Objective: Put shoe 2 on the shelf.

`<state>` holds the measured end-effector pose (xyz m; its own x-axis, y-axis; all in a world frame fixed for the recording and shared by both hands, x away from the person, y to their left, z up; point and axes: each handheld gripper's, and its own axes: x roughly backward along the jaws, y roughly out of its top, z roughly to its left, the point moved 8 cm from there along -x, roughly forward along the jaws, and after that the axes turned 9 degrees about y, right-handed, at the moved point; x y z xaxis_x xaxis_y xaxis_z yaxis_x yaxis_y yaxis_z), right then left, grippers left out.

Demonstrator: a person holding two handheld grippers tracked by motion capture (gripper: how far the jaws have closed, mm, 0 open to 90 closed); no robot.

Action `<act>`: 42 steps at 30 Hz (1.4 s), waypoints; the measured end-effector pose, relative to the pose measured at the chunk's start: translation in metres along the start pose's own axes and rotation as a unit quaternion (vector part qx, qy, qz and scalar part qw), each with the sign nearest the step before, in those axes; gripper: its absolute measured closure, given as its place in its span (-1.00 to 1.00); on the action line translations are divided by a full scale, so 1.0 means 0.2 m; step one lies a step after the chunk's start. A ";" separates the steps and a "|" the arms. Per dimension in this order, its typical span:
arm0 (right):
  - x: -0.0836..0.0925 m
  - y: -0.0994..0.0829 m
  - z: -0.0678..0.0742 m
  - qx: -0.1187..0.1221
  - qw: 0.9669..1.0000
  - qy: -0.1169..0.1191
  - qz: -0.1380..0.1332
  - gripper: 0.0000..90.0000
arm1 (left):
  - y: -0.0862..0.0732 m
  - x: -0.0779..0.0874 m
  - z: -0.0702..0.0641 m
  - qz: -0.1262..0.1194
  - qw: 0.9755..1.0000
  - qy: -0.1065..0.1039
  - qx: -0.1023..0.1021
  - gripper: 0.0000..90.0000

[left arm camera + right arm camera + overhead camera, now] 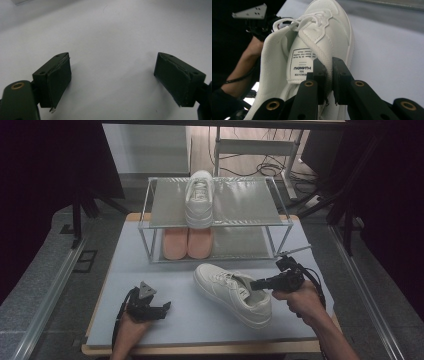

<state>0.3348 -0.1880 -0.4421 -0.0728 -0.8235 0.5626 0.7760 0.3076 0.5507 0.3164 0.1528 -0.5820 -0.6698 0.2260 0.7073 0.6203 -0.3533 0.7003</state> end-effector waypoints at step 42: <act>0.53 0.31 0.16 -0.050 0.988 0.045 -0.138 0.83 | 0.00 0.00 0.00 0.002 1.000 -0.001 0.000 -0.68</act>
<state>0.3551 -0.2397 -0.3284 -0.2377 -0.9101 0.3394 0.7923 0.0204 0.6098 0.3166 0.1534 -0.5822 -0.6665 0.2271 0.7101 0.6225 -0.3546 0.6977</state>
